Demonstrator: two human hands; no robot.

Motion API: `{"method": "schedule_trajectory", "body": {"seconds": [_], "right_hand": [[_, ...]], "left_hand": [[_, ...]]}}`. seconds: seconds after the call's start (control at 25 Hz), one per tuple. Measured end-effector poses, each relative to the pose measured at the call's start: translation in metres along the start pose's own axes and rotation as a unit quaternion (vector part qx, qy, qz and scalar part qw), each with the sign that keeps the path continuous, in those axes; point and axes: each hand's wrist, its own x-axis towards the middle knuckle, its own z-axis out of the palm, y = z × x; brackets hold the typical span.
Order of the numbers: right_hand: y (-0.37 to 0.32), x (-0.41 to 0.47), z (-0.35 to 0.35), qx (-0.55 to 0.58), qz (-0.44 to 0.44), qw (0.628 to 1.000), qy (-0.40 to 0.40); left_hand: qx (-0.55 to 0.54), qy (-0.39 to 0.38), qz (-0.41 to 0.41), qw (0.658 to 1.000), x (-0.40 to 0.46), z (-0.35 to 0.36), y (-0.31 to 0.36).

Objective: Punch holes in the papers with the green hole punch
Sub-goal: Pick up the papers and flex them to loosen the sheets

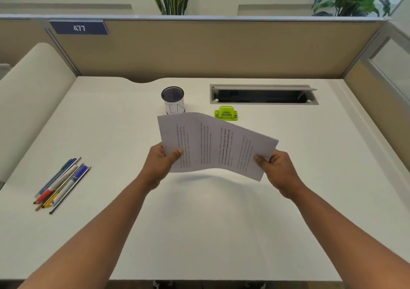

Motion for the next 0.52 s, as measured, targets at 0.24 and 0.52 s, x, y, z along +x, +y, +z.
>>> {"method": "schedule_trajectory", "body": {"seconds": [0.24,0.52], "right_hand": [[0.025,-0.015,0.029,0.008,0.001,0.994,0.104],[0.052,-0.027,0.04,-0.042,0.047,0.992,0.105]], "left_hand": [[0.003,0.096,0.041,0.995,-0.022,0.046,-0.025],[0.019,0.124,-0.001,0.992,-0.036,0.07,-0.049]]}}
